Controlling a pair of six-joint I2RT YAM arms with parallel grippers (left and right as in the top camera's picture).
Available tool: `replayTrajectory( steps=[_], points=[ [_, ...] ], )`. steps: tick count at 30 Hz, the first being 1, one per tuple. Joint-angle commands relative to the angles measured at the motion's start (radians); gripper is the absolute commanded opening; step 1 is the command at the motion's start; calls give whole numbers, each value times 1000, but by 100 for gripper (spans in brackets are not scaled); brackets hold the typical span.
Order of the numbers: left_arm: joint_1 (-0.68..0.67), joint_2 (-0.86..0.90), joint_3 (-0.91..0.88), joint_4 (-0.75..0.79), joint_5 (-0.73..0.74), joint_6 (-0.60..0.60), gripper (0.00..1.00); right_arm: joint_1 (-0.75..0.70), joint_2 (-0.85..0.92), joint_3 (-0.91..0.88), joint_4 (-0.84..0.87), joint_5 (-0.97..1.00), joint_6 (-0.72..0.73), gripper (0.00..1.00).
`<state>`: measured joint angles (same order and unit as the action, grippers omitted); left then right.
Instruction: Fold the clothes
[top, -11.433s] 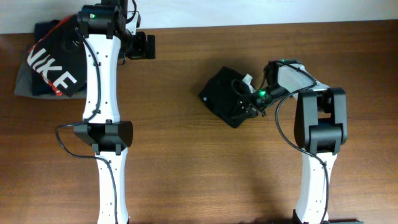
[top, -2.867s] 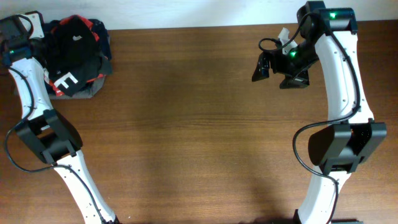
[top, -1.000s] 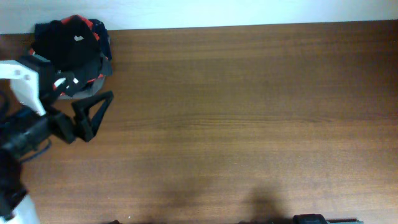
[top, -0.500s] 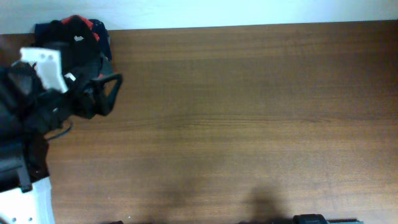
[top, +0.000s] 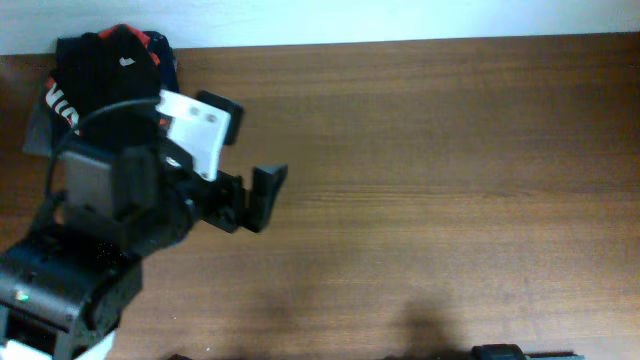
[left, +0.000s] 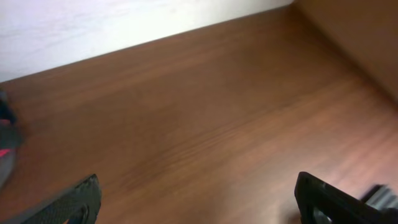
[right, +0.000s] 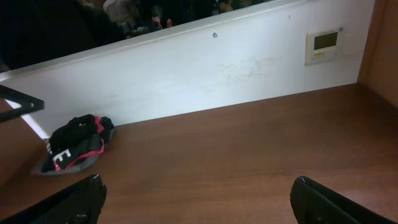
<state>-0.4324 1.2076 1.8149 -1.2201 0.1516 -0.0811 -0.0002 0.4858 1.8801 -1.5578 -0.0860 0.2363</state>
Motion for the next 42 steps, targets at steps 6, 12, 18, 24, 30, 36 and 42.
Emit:
replayTrajectory(
  steps=[6, 12, 18, 24, 30, 36, 42],
  points=[
    [-211, -92, -12, -24, -388, -94, 99, -1, 3, -1, -50, 19, 8, 99],
    [-211, -95, -15, -31, -388, -93, 99, -1, 3, -3, -139, 19, 8, 99],
    [-211, -92, -15, -31, -387, -94, 99, -1, 3, -5, -140, 19, 8, 99],
    [-211, -90, -15, -31, -388, -94, 99, -1, 3, -5, -140, 19, 8, 99],
    [-211, -90, -15, -31, -388, -93, 99, -1, 3, -5, -140, 19, 8, 99],
    [-211, -90, -15, -35, -388, -93, 99, -1, 3, -5, -140, 19, 8, 99],
    [-211, -90, -15, -85, -388, -93, 99, -1, 3, -8, -140, 19, 8, 99]
  ],
)
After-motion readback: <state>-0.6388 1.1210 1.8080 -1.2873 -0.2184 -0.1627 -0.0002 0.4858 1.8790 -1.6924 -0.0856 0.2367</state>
